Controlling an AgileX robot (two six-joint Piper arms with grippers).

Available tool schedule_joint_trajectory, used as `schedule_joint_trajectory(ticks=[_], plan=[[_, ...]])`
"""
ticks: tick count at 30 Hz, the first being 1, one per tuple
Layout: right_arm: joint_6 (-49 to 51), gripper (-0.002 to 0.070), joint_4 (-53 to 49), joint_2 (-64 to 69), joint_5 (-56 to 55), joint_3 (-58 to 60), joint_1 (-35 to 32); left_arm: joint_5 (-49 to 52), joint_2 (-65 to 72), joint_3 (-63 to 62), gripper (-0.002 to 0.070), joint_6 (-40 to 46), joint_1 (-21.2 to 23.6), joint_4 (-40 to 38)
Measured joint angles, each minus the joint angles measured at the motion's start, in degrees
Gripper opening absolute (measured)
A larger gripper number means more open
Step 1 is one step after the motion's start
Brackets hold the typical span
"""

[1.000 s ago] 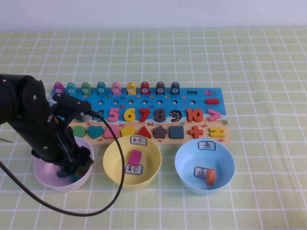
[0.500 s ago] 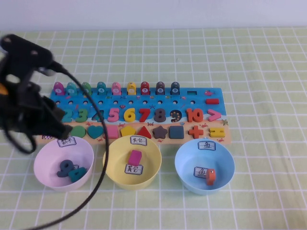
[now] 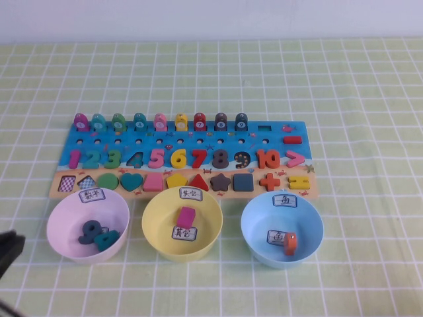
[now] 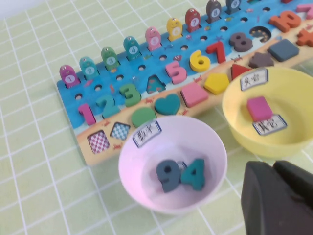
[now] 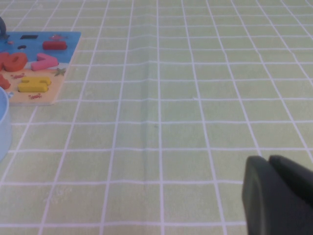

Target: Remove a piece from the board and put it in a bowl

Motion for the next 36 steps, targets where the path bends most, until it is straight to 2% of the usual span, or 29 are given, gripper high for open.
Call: schedule_joint_trajectory(ticks=[8,17,21,28,31,36], plan=[[0.0,-0.0018,0.0,0.0,0.0,0.0,0.0,2.8,-7.7,3.9,-0.0001,-0.1,0.0,0.2],[0.0,-0.0018,0.0,0.0,0.0,0.0,0.0,2.6,-7.8,4.5,-0.0001,-0.1,0.0,5.7],[0.0,-0.0018,0.0,0.0,0.0,0.0,0.0,-5.5,-8.0,8.5,-0.0001,-0.1,-0.1,8.3],[0.0,-0.0018,0.0,0.0,0.0,0.0,0.0,-30.5,-14.3,22.1,-0.0002,-0.7,-0.1,9.2],[0.0,-0.0018,0.0,0.0,0.0,0.0,0.0,-34.1,-19.6,26.3,-0.0002,-2.5,-0.1,9.2],[0.0,-0.0018,0.0,0.0,0.0,0.0,0.0,-33.7,-26.8,30.7,-0.0002,-5.1,2.1,9.2]])
